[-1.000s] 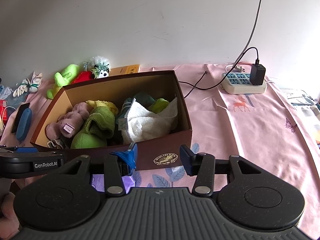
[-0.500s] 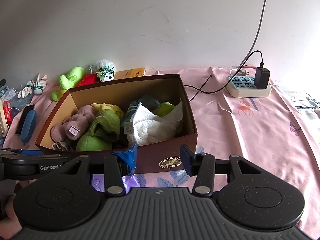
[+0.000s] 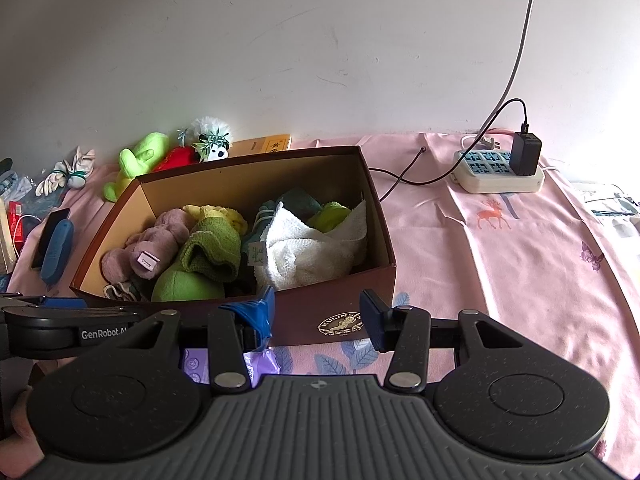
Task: Organize soft objects
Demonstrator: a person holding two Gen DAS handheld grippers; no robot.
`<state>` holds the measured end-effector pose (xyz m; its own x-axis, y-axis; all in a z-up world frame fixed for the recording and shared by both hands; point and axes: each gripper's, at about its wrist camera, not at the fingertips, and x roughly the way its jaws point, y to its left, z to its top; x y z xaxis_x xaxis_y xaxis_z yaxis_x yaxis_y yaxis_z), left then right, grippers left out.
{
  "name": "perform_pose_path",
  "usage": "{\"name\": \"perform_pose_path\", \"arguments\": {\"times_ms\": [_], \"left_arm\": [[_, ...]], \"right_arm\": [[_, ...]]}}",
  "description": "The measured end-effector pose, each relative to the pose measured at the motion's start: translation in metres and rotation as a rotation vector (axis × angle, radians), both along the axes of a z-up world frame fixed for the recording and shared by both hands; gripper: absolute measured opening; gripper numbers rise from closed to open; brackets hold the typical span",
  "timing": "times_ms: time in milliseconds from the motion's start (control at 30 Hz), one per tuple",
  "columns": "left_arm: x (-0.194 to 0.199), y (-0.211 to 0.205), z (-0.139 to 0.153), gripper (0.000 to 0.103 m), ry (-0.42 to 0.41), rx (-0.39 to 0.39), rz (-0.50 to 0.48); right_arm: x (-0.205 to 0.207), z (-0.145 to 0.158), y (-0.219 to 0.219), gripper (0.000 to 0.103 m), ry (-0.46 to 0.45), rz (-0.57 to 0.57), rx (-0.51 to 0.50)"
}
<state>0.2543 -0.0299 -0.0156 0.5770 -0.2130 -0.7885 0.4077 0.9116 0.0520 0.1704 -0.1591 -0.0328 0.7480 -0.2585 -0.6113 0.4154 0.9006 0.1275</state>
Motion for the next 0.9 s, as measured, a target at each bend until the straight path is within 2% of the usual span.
{"name": "perform_pose_path", "arguments": {"times_ms": [667, 900], "left_arm": [[-0.0014, 0.0021, 0.0041, 0.064, -0.030, 0.007, 0.022], [-0.0002, 0.0072, 0.0058, 0.064, -0.045, -0.016, 0.037]], "right_arm": [[-0.0010, 0.0005, 0.0013, 0.031, -0.003, 0.005, -0.002], [-0.0016, 0.0003, 0.0022, 0.031, -0.002, 0.011, -0.005]]}}
